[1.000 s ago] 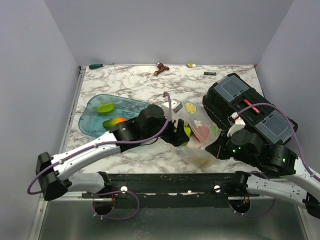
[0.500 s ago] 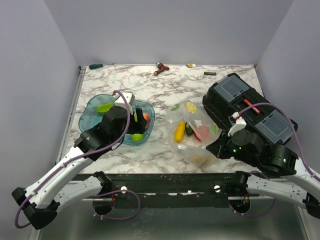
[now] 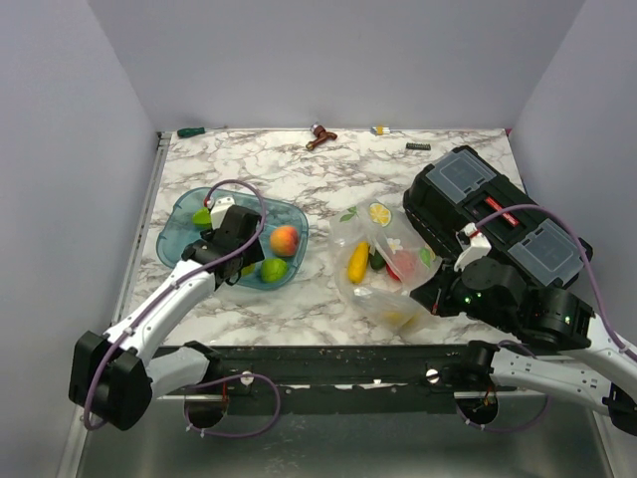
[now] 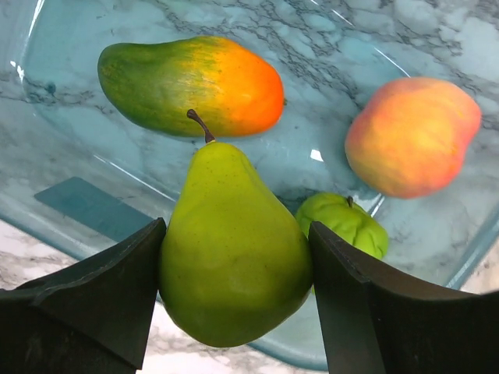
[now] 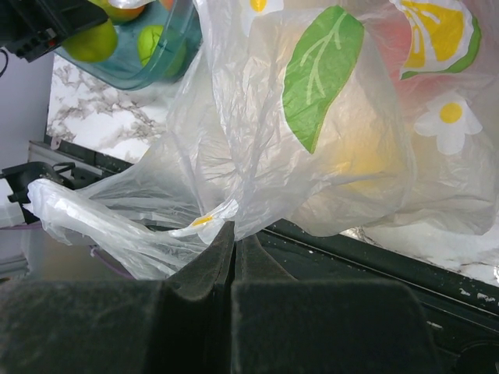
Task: Take the fake fruits out of the plastic bag
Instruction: Place the fake fruit in the bin.
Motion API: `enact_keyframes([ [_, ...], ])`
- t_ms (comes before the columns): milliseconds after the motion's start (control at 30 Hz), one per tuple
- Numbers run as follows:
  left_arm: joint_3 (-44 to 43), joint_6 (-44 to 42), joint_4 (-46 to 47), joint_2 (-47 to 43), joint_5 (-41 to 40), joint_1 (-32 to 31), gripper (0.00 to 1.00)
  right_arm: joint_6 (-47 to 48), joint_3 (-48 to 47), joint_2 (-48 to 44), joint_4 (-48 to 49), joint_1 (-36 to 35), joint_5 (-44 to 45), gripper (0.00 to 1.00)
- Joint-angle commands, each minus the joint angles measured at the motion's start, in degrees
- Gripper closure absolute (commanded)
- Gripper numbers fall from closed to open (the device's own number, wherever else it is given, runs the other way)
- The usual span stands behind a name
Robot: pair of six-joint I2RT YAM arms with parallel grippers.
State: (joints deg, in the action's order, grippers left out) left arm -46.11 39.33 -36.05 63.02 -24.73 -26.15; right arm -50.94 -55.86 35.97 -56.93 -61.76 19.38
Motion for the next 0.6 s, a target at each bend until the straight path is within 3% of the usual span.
enact_keyframes([
  [0, -1.46, 2.88, 4.03, 6.03, 1.62, 2.12, 0.95, 0.51, -1.5, 0.16, 0.97, 0.15, 0.3, 0.99],
  [200, -1.98, 3.73, 3.18, 14.01, 4.24, 2.25, 0.91, 0.2, -1.05, -0.15, 0.85, 0.18, 0.29, 0.99],
  [567, 1.13, 3.67, 5.73, 14.75, 7.76, 2.25, 0.46, 0.19, -0.88, 0.54, 1.86, 0.14, -0.8, 0.99],
])
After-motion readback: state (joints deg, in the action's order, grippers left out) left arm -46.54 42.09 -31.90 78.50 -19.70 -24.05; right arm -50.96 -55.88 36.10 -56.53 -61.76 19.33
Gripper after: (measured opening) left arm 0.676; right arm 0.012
